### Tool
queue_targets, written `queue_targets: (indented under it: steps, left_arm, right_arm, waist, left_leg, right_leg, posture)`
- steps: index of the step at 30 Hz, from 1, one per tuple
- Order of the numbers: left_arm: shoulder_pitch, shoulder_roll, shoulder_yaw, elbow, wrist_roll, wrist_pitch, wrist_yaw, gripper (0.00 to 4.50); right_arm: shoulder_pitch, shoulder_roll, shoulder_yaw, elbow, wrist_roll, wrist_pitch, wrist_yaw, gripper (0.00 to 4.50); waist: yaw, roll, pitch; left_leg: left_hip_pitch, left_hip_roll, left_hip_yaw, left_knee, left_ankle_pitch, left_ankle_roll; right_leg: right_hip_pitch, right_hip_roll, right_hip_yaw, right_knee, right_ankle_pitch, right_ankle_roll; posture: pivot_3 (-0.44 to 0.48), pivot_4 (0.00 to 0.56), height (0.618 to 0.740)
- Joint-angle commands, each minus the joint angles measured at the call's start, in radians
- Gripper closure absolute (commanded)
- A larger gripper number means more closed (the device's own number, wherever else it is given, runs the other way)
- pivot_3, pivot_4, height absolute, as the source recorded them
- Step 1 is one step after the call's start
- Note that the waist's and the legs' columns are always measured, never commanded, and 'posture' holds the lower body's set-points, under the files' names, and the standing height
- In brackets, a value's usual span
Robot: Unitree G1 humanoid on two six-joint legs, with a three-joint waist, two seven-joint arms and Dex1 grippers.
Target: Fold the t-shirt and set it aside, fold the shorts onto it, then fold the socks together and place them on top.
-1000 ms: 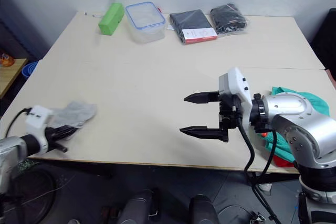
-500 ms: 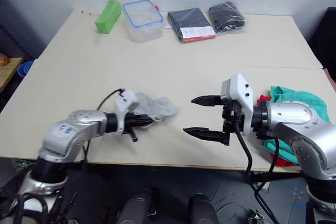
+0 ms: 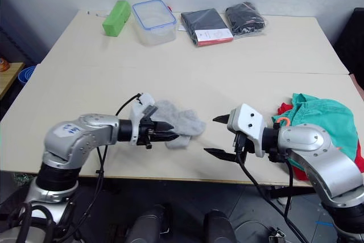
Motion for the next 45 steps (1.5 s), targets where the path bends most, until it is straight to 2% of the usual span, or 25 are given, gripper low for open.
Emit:
queue_targets:
  steps: [1,2,4,5,7,11,15,18,22,26,31,36,37,41,45]
  left_arm:
    - [-0.028,0.089,0.057,-0.022,-0.054,-0.010,-0.073,1.15]
    - [-0.029,0.114,0.054,-0.014,-0.053,-0.022,-0.087,0.83]
    - [-0.056,0.222,-0.003,0.162,0.063,-0.168,-0.137,0.13]
    - [-0.087,0.252,-0.029,0.268,0.114,-0.236,-0.154,0.03]
    - [-0.174,0.255,-0.065,0.459,0.170,-0.330,-0.184,0.03]
    - [-0.382,0.163,-0.130,0.834,0.275,-0.487,-0.235,0.03]
    - [-0.509,0.056,-0.187,1.120,0.388,-0.660,-0.274,0.03]
    - [-0.564,-0.009,-0.189,1.240,0.428,-0.735,-0.303,0.03]
    - [-0.601,-0.066,-0.180,1.319,0.468,-0.785,-0.329,0.03]
    - [-0.612,-0.097,-0.172,1.364,0.497,-0.817,-0.351,0.94]
    - [-0.607,-0.109,-0.166,1.392,0.529,-0.835,-0.368,2.58]
    - [-0.568,-0.106,-0.184,1.350,0.556,-0.832,-0.420,4.21]
    - [-0.540,-0.096,-0.194,1.304,0.560,-0.811,-0.441,4.48]
    - [-0.425,-0.043,-0.207,1.089,0.560,-0.705,-0.487,4.48]
    - [-0.262,0.043,-0.178,0.730,0.516,-0.473,-0.473,4.48]
  right_arm:
    - [-0.004,0.013,0.036,-0.008,-0.063,-0.071,-0.002,0.00]
    - [-0.005,0.017,0.046,-0.006,-0.074,-0.082,0.000,0.00]
    - [-0.035,0.037,0.133,0.022,-0.153,-0.157,0.018,0.00]
    - [-0.053,0.047,0.178,0.045,-0.203,-0.206,0.029,0.00]
    - [-0.091,0.070,0.254,0.096,-0.293,-0.293,0.041,0.00]
    - [-0.160,0.149,0.369,0.202,-0.435,-0.430,0.037,0.00]
    - [-0.202,0.224,0.435,0.312,-0.544,-0.520,0.011,0.00]
    - [-0.227,0.268,0.448,0.383,-0.610,-0.549,-0.019,0.00]
    - [-0.228,0.303,0.448,0.434,-0.658,-0.557,-0.038,0.00]
    - [-0.223,0.320,0.445,0.456,-0.678,-0.553,-0.039,0.94]
    - [-0.218,0.320,0.437,0.459,-0.693,-0.558,-0.033,2.71]
    - [-0.220,0.307,0.419,0.470,-0.691,-0.579,-0.020,4.43]
    - [-0.225,0.292,0.409,0.484,-0.676,-0.614,-0.002,4.50]
    - [-0.240,0.232,0.390,0.537,-0.623,-0.767,0.086,4.50]
    - [-0.282,0.166,0.380,0.656,-0.558,-1.009,0.204,4.50]
  waist:
    - [-0.001,0.000,0.000]
    - [-0.001,0.000,0.000]
    - [-0.001,0.000,0.000]
    - [-0.001,0.000,0.000]
    - [0.000,0.000,0.000]
    - [0.011,-0.004,0.002]
    - [0.014,-0.008,0.003]
    - [0.004,-0.010,0.004]
    - [-0.001,-0.011,0.005]
    - [-0.005,-0.011,0.005]
    - [-0.005,-0.011,0.005]
    - [-0.004,-0.011,0.005]
    - [-0.004,-0.011,0.005]
    - [-0.009,-0.011,0.005]
    - [-0.030,-0.011,0.005]
  left_leg:
    - [0.000,0.000,0.000,0.000,0.000,0.000]
    - [0.000,0.000,0.000,0.000,0.000,0.000]
    - [0.001,0.000,0.000,0.000,0.000,0.000]
    - [0.001,0.000,0.000,0.000,0.000,-0.001]
    - [0.001,0.000,0.001,0.000,0.001,-0.001]
    - [-0.001,-0.002,0.001,0.001,0.001,0.000]
    - [-0.003,-0.002,0.003,0.006,-0.001,0.003]
    - [-0.004,-0.002,0.003,0.006,-0.002,0.003]
    - [-0.006,0.000,0.002,0.009,-0.001,0.002]
    - [-0.005,0.000,0.003,0.011,-0.001,0.001]
    - [-0.005,0.000,0.002,0.012,-0.001,0.002]
    - [-0.005,0.000,0.002,0.012,-0.001,0.002]
    - [-0.005,0.000,0.002,0.012,-0.001,0.002]
    - [-0.005,0.000,0.002,0.012,-0.002,0.002]
    - [-0.002,0.001,0.001,0.011,-0.002,0.002]
  right_leg:
    - [0.000,0.000,0.000,0.000,0.000,0.000]
    - [0.000,0.000,0.000,0.000,0.000,0.000]
    - [0.000,0.000,0.000,0.000,0.000,0.000]
    - [0.000,0.001,0.000,-0.001,0.000,0.000]
    - [-0.001,0.002,0.000,-0.001,0.000,0.000]
    - [-0.003,0.002,-0.001,0.003,0.000,0.000]
    - [-0.003,0.002,-0.004,0.004,0.000,0.001]
    - [-0.004,0.000,-0.007,0.004,0.000,0.001]
    - [-0.007,0.000,-0.010,0.007,0.000,0.001]
    - [-0.006,0.000,-0.010,0.009,0.000,0.001]
    - [-0.006,0.000,-0.010,0.010,0.000,0.001]
    - [-0.006,0.000,-0.010,0.010,0.000,0.001]
    - [-0.006,0.000,-0.010,0.011,0.000,0.001]
    - [-0.006,-0.001,-0.010,0.011,0.000,0.001]
    - [-0.002,-0.001,-0.008,0.010,0.000,0.001]
  posture:
    - [0.000,0.150,0.740]
    - [0.000,0.150,0.740]
    - [0.000,0.150,0.740]
    - [0.000,0.150,0.740]
    - [0.000,0.150,0.740]
    - [0.000,0.150,0.740]
    - [0.000,0.150,0.740]
    - [0.000,0.150,0.740]
    - [0.000,0.150,0.740]
    - [0.000,0.150,0.740]
    - [0.000,0.150,0.740]
    - [0.000,0.150,0.740]
    - [0.000,0.150,0.740]
    - [0.000,0.150,0.740]
    - [0.000,0.150,0.740]
